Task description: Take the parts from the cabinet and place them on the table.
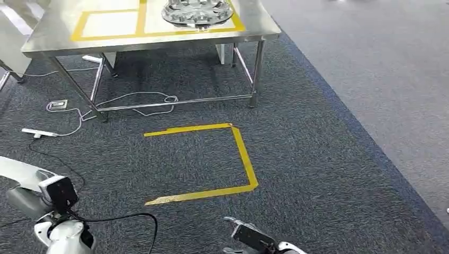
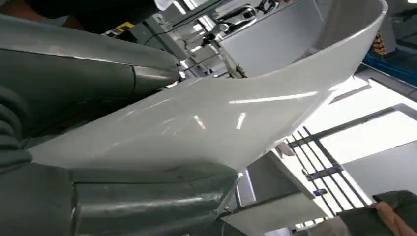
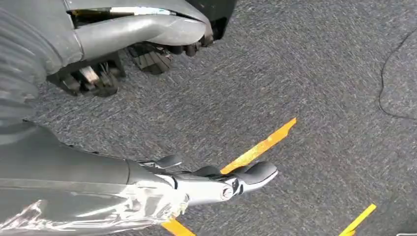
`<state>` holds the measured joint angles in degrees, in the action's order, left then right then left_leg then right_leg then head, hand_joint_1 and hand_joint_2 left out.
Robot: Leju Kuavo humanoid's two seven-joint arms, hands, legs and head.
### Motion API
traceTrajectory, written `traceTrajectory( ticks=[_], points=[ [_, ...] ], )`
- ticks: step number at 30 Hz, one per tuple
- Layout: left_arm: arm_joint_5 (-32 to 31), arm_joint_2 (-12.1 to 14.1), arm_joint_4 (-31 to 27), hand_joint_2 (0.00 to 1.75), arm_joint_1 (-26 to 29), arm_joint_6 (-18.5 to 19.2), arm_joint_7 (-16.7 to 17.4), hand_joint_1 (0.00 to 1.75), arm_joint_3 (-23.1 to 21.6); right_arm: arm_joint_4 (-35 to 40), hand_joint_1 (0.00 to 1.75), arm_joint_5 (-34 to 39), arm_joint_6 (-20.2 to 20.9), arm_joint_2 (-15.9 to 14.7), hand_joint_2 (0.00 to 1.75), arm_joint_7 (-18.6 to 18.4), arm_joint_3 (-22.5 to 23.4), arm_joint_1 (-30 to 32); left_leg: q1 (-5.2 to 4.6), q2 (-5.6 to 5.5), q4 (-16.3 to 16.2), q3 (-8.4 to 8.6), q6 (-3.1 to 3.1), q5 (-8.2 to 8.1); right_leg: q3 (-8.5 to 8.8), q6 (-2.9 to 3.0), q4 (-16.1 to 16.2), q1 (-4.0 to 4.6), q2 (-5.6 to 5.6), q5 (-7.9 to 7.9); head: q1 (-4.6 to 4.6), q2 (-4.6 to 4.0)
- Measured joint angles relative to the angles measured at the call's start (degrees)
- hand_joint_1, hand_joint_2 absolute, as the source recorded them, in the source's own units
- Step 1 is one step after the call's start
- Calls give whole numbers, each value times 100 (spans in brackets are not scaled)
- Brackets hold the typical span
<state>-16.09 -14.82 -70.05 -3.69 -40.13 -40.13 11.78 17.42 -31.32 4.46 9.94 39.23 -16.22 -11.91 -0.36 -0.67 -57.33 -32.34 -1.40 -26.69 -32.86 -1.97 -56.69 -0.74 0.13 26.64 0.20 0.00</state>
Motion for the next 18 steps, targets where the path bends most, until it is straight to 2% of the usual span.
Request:
traceTrajectory(
  ticks=[4, 5, 7, 8, 9, 10, 11, 17, 18],
  points=[
    [-11, 2, 0, 175, 5, 2, 0, 175, 2, -2, 0, 0, 0, 0, 175, -4, -11, 1, 3, -1, 7, -20, 25, 16, -19, 17, -36, 2, -3, -4, -15, 0],
    [-15, 7, -2, 175, 9, 0, 0, 175, 4, -2, 0, -2, 0, -2, 175, 0, -22, 19, 6, -1, -15, -19, -17, -10, -22, 8, -21, 2, -3, -15, -20, 0],
    [-39, 9, -2, 175, 8, 0, 0, 175, 9, -2, 0, -4, 0, -2, 175, 0, -31, 15, 24, 3, 4, -7, -38, 2, -23, 33, -22, 29, 14, 1, -26, 0],
    [135, 9, 2, 175, 8, 2, 0, 175, 0, -2, 0, -2, 0, -2, 175, 0, -57, 5, 55, 3, 17, 2, -21, -5, -22, 86, -41, 71, 10, 33, -24, 0],
    [227, 9, 2, 175, 8, 0, 0, 175, -15, -2, 0, 2, 0, -2, 175, 0, -68, 4, 74, 3, 22, 2, 55, -9, -22, 104, -49, 85, 8, 41, -24, 0],
    [236, 9, 2, 175, 8, 0, 0, 175, -20, -2, 0, 2, 0, -2, 175, 0, -68, 5, 81, 3, 23, 2, 103, -11, -22, 109, -54, 90, 9, 44, -24, 0],
    [236, 9, 2, 175, 8, 2, 0, 175, -22, -2, 0, 2, 0, -2, 175, 0, -68, 5, 84, 3, 23, 2, 121, -13, -22, 109, -57, 91, 9, 44, -22, 0],
    [297, 11, 2, 175, 8, 0, 0, 175, -24, -2, 0, 9, -11, -2, 175, 0, -72, 6, 71, 3, 20, 0, 126, -11, -18, 118, -55, 76, 7, 34, -20, 0],
    [299, 17, 2, 175, 8, 2, 0, 175, -24, -2, 0, 9, -13, 0, 175, 0, -72, 6, 42, 3, -37, -16, 62, -37, -10, 68, -17, 38, -2, 4, -20, 0]
  ],
)
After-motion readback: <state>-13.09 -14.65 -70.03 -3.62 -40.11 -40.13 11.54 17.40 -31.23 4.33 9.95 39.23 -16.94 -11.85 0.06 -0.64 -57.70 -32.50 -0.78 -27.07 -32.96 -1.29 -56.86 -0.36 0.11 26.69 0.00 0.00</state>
